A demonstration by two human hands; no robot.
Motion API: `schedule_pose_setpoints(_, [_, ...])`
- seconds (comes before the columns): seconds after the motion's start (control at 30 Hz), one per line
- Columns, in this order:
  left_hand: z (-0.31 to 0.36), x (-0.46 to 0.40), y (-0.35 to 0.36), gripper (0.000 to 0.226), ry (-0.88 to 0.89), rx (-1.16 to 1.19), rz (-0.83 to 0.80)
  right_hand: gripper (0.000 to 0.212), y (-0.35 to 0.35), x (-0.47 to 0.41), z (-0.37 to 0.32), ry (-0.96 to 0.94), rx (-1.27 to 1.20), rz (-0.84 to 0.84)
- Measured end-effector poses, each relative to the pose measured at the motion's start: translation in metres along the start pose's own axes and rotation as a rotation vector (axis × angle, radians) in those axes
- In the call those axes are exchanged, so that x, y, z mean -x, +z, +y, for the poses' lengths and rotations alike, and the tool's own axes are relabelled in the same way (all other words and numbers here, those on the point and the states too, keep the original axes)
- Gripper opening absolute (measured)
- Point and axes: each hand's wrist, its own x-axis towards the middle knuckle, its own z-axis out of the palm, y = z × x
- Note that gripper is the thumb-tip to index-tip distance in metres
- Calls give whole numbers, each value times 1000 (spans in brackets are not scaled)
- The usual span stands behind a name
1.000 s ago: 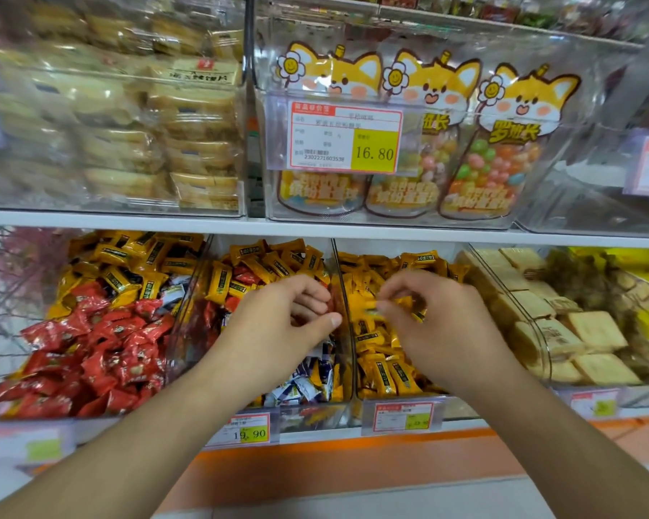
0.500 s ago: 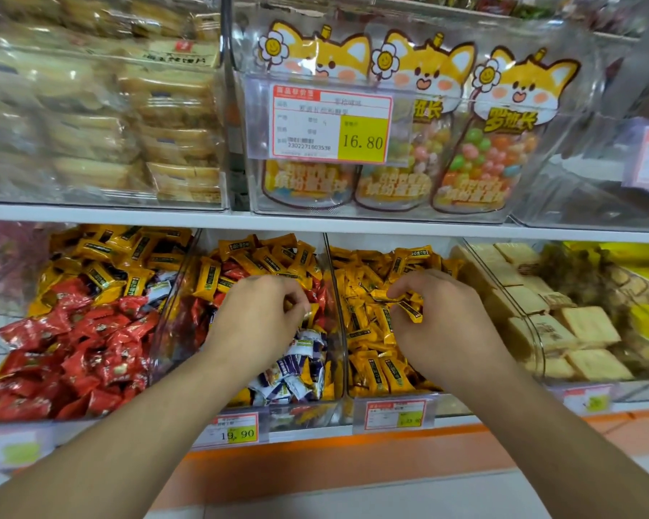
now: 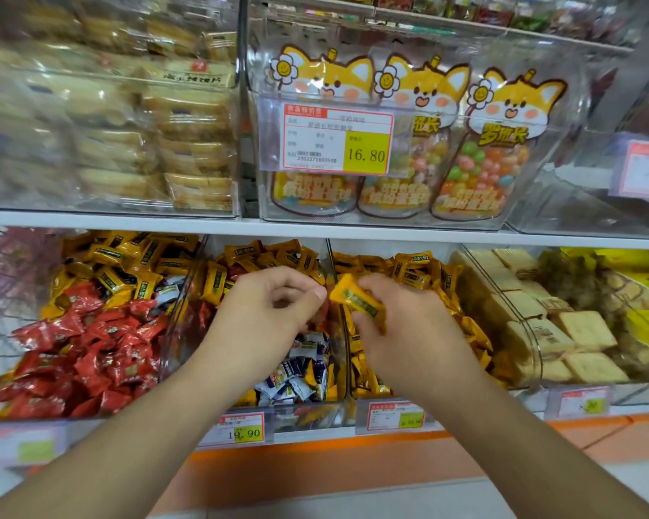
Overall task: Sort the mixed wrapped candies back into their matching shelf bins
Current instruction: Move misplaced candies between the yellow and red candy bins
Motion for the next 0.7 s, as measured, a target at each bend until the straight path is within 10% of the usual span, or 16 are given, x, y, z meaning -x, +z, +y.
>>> schedule_pose_setpoints(0.17, [-24, -18, -12, 11, 102, -422, 20, 58, -8, -5, 29, 161, 169, 20])
schedule_pose_setpoints(0.7, [-48, -63, -5, 31, 374, -1061, 38, 38, 5, -5, 34, 86, 17, -41])
